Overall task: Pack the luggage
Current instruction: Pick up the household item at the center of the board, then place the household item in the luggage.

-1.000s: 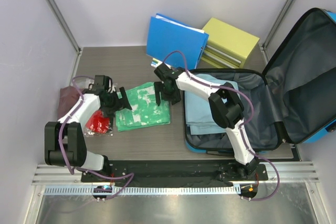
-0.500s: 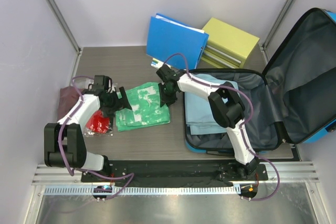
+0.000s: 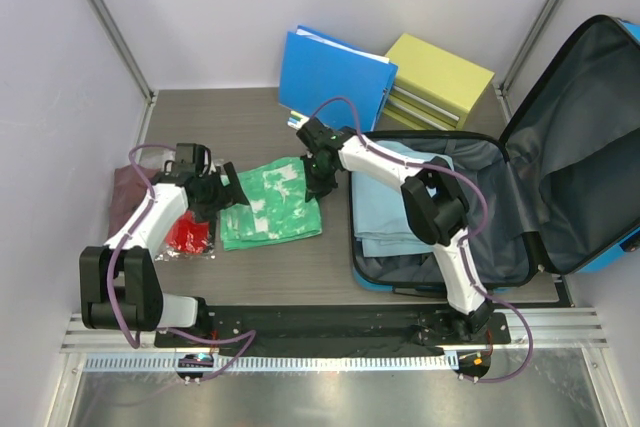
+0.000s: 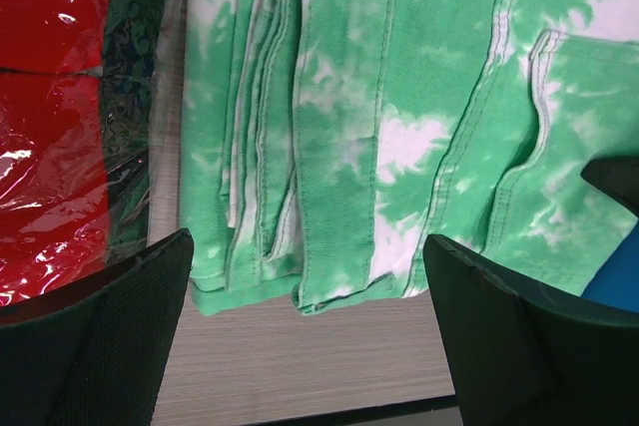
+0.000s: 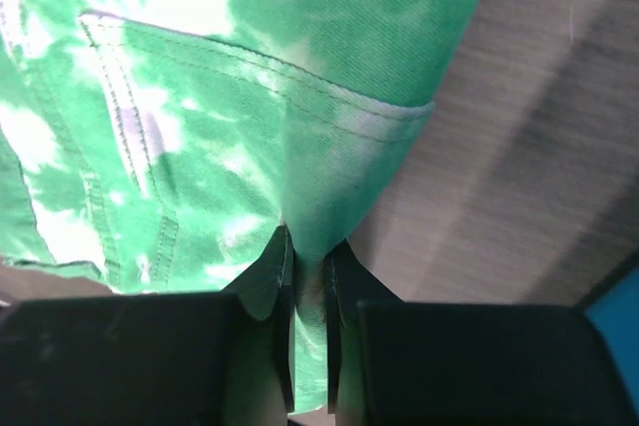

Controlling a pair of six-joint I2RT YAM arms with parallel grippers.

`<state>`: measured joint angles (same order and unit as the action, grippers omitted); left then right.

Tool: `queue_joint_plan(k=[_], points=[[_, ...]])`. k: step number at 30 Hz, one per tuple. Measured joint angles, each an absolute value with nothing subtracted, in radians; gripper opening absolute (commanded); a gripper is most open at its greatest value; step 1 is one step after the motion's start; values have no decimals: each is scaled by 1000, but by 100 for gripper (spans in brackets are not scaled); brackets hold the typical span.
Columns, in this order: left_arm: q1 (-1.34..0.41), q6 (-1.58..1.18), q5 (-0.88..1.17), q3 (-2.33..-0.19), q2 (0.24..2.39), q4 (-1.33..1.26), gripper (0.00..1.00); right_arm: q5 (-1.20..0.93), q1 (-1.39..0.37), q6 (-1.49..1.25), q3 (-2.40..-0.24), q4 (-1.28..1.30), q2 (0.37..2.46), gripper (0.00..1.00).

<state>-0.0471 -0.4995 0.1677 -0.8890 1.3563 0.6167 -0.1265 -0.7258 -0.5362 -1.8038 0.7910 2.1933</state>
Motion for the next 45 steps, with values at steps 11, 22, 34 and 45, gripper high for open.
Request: queue_joint_plan(k=[11,22,34,45], points=[[-47,-516,169,-883,1366,596,97,-46,-732,-564,-1831,1033,2012,1],[-46,-516,185,-876,1406,579,97,110,-615,-536,-1936,1319,1839,1],[-46,-516,188,-876,1435,572,96,145,-422,-456,-1850,1321,1715,1],[-46,-516,196,-881,1445,566,96,199,-288,-353,-1616,1292,1633,1]])
